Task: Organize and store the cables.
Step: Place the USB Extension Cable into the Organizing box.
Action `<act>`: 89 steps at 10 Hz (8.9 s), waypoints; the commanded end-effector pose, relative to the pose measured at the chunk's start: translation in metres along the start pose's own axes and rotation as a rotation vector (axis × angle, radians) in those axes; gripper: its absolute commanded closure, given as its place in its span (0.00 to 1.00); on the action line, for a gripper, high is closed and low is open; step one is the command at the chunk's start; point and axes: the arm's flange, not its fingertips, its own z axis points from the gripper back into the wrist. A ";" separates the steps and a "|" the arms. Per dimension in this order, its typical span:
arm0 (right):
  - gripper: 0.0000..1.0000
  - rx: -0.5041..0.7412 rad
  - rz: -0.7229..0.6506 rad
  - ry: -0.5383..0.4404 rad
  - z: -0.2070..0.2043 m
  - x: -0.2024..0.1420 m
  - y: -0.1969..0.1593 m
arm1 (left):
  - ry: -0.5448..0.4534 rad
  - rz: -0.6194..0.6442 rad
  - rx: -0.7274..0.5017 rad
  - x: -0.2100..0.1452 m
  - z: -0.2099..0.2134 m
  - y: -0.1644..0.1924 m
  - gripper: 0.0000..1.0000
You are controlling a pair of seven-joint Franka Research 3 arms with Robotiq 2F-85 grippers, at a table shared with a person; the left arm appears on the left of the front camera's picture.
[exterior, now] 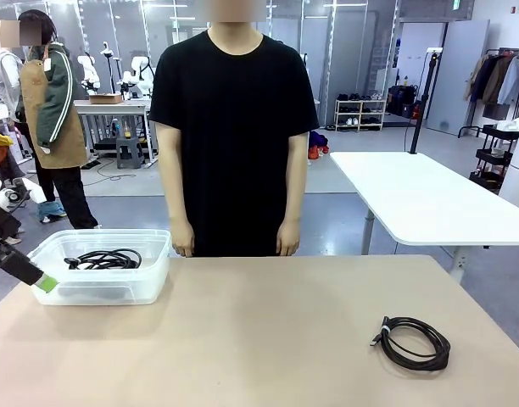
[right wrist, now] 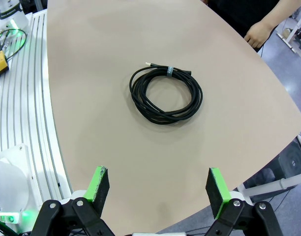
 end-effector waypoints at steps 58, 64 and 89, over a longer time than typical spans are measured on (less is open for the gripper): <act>1.00 -0.537 -1.298 0.656 -0.307 0.196 -0.028 | -0.005 -0.047 -0.021 -0.001 -0.002 0.002 0.00; 0.92 -0.390 -1.125 0.721 -0.365 0.319 0.018 | -0.005 -0.047 -0.021 -0.001 -0.002 0.002 0.00; 0.00 -0.025 -0.563 0.488 -0.206 0.274 0.054 | 0.163 0.186 -0.137 -0.005 0.007 -0.011 0.00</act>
